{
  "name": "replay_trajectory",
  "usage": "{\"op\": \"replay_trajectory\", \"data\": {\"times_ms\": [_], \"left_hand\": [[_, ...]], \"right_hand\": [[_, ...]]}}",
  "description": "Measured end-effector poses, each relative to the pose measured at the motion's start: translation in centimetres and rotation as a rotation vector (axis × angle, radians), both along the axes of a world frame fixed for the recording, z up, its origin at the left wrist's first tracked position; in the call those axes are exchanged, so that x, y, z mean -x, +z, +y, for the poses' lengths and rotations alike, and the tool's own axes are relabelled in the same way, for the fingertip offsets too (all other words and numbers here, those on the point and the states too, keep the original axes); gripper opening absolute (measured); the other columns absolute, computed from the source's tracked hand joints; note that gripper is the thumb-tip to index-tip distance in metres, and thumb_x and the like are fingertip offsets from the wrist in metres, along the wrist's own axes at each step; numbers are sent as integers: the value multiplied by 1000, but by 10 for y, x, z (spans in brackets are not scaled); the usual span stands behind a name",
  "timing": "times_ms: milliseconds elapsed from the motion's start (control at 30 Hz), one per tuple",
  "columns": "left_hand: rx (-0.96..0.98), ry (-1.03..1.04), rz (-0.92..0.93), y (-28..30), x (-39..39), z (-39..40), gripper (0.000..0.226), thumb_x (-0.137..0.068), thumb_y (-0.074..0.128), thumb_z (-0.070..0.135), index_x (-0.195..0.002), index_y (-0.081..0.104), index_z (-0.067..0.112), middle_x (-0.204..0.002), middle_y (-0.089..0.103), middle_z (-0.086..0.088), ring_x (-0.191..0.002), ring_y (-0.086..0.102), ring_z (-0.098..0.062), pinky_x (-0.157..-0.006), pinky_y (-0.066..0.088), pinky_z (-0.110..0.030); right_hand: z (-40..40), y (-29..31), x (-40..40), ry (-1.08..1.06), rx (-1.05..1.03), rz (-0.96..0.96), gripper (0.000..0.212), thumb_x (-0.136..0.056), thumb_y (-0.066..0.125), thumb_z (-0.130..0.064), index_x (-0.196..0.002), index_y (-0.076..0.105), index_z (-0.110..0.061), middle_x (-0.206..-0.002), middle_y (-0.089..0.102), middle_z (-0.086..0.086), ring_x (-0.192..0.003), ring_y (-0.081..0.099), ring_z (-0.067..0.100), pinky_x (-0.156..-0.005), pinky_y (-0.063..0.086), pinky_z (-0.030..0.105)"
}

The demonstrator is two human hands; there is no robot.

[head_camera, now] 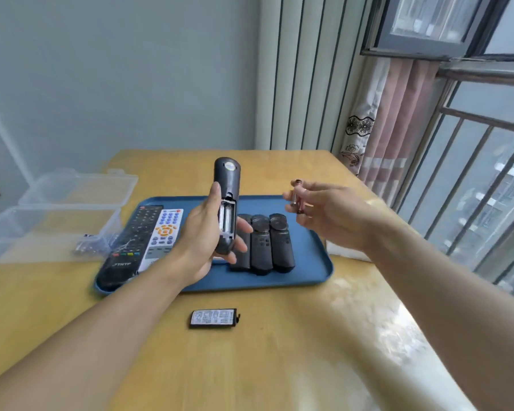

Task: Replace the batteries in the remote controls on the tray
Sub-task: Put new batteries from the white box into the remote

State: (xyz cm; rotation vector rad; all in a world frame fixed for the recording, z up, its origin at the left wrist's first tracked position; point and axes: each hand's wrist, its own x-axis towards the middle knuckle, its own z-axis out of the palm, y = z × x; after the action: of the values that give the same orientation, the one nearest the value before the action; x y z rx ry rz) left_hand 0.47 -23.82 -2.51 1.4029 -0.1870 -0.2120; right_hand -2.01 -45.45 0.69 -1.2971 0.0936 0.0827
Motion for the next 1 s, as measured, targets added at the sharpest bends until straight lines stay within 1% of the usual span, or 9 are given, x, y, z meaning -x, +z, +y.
{"op": "replay_trajectory", "data": {"times_ms": [100,267,467,567,667,733,867,933,1000], "left_hand": [[33,54,-73,-6,-1,18,46,-105,35,54,-122,54,15,-73,69,-17,-44,52,-26,-37,35,-23],[78,73,-63,-9,-3,26,41,-105,36,52,-114,58,18,-76,69,-14,-46,56,-27,-37,42,-26],[76,72,19,-19,-11,25,49,-107,36,45,-122,60,6,-77,68,-13,-49,58,-27,-36,43,-27],[91,39,42,-18,-11,27,46,-109,34,40,-124,57,4,-76,67,-13,-50,57,-27,-36,43,-27],[86,9,42,-17,-9,27,46,-109,35,41,-121,57,3,-74,64,-12,-49,57,-26,-38,46,-30],[48,-9,14,-16,-6,26,42,-108,37,45,-118,59,11,-76,66,-11,-48,58,-26,-38,48,-31],[-56,-73,-71,-15,1,23,34,-107,37,48,-125,59,29,-93,77,-2,-56,67,-26,-36,46,-27],[-74,-96,-90,-15,3,23,35,-106,38,49,-126,59,29,-92,76,4,-61,70,-26,-37,48,-28],[-77,-103,-89,-15,4,23,36,-105,39,49,-127,59,28,-89,75,7,-65,71,-25,-40,50,-30]], "right_hand": [[33,-19,-17,106,-118,56,10,-102,49,-9,-107,56,-13,-87,65,4,-63,52,13,-52,34,20],[66,-34,-30,161,50,-77,16,-102,54,-16,-117,58,-17,-94,66,3,-44,23,6,-37,18,17],[79,-36,-15,49,157,-260,26,-82,71,-31,-104,61,-21,-103,76,5,-46,31,6,-42,25,17],[76,-38,-5,9,250,-319,20,-73,77,-35,-89,71,-25,-83,70,-1,-47,32,7,-45,24,19],[73,-39,0,-22,424,-398,13,-82,76,-23,-91,73,-17,-54,55,-17,-42,35,2,-46,29,12],[74,-38,1,-27,468,-464,11,-81,79,-18,-89,71,-17,-55,63,-12,-48,46,0,-51,36,12],[76,-40,0,-29,505,-554,20,-69,85,-33,-83,74,-25,-85,74,13,-65,55,35,-63,44,41],[75,-41,0,-16,552,-572,14,-75,82,-28,-87,76,-24,-77,74,2,-62,43,45,-58,37,42],[75,-41,0,-4,589,-580,10,-82,79,-23,-92,77,-26,-74,72,7,-61,36,43,-56,33,40]]}}
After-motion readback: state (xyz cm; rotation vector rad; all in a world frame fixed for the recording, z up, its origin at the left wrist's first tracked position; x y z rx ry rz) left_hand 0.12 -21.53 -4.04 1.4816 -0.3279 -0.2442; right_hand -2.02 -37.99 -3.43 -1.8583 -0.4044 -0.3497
